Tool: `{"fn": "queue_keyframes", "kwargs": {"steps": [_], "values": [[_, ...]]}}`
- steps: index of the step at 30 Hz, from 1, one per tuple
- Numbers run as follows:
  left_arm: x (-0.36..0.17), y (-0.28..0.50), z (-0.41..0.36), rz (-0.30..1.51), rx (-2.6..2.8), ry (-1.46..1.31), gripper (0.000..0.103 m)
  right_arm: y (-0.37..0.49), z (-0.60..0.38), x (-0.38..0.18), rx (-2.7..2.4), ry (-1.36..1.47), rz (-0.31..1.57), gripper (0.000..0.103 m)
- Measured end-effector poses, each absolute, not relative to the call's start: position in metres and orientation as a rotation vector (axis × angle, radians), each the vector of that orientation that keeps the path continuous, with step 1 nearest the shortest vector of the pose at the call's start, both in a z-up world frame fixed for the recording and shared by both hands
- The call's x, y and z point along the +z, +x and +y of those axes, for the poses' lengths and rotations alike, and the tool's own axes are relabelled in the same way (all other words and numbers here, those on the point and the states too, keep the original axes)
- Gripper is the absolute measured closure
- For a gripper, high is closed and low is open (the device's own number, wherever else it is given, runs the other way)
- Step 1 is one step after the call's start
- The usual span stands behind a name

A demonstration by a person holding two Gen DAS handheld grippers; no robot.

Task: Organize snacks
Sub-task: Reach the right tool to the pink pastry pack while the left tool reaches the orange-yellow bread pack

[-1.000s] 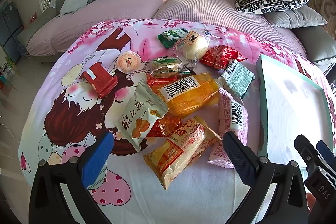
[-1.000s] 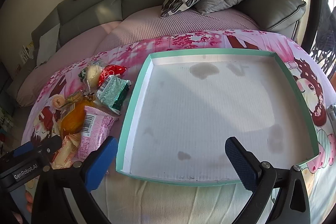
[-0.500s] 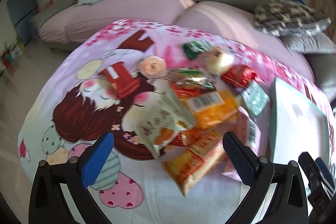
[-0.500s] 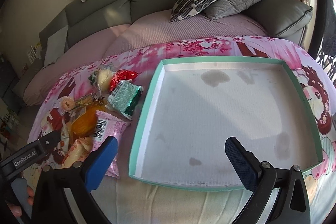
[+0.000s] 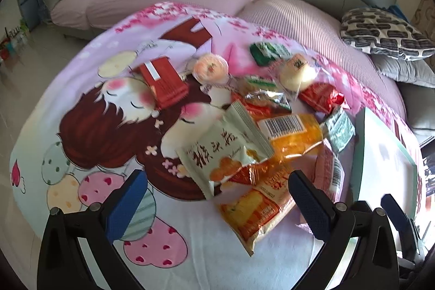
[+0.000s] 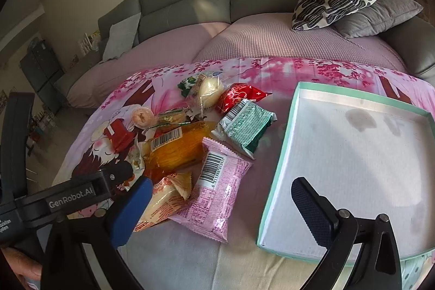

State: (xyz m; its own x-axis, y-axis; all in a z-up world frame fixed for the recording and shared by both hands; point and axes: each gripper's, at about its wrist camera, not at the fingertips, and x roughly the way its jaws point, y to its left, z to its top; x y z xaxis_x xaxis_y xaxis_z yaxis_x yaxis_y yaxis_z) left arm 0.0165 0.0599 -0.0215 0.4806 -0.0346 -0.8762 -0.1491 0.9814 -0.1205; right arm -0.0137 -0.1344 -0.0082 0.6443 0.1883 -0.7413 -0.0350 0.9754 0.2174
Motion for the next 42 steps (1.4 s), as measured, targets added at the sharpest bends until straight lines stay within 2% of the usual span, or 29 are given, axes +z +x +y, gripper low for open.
{"fn": "queue_keyframes", "kwargs": {"steps": [4,6,10,12,14,17,21,23,24,29,32,34,37,42], "values": [[-0.029,0.018,0.065,1.114,0.056,-0.253,0.000,-0.010,-0.134,-0.012,0.131,0.206,0.880,0.003],[-0.030,0.018,0.067,1.120,0.048,-0.281,0.000,-0.009,-0.132,-0.014,0.135,0.196,0.881,0.015],[-0.033,0.019,0.065,1.133,0.024,-0.312,0.000,-0.005,-0.127,-0.023,0.144,0.192,0.922,0.026],[-0.035,0.021,0.064,1.145,0.009,-0.330,0.000,-0.004,-0.124,-0.027,0.144,0.183,0.935,0.036],[-0.038,0.022,0.063,1.162,-0.012,-0.347,0.000,-0.003,-0.124,-0.031,0.135,0.180,0.953,0.040],[-0.045,0.024,0.059,1.200,-0.046,-0.383,0.000,-0.001,-0.125,-0.040,0.139,0.205,0.991,0.052],[-0.054,0.026,0.050,1.243,-0.074,-0.390,0.001,0.000,-0.126,-0.047,0.136,0.212,1.016,0.057],[-0.061,0.026,0.046,1.273,-0.090,-0.400,0.008,0.001,-0.126,-0.050,0.139,0.217,1.033,0.059],[-0.064,0.027,0.045,1.290,-0.099,-0.410,0.015,0.001,-0.125,-0.051,0.139,0.208,1.035,0.059],[-0.066,0.027,0.041,1.296,-0.114,-0.410,0.024,0.001,-0.122,-0.051,0.140,0.185,1.039,0.061],[-0.066,0.027,0.040,1.289,-0.132,-0.424,0.034,0.000,-0.122,-0.051,0.139,0.184,1.040,0.062],[-0.065,0.027,0.039,1.286,-0.151,-0.440,0.045,0.000,-0.122,-0.051,0.138,0.182,1.041,0.062],[-0.064,0.027,0.034,1.277,-0.175,-0.443,0.055,0.000,-0.124,-0.051,0.137,0.190,1.041,0.064],[-0.058,0.020,0.028,1.261,-0.194,-0.439,0.062,-0.002,-0.126,-0.049,0.135,0.198,1.041,0.064]]}}
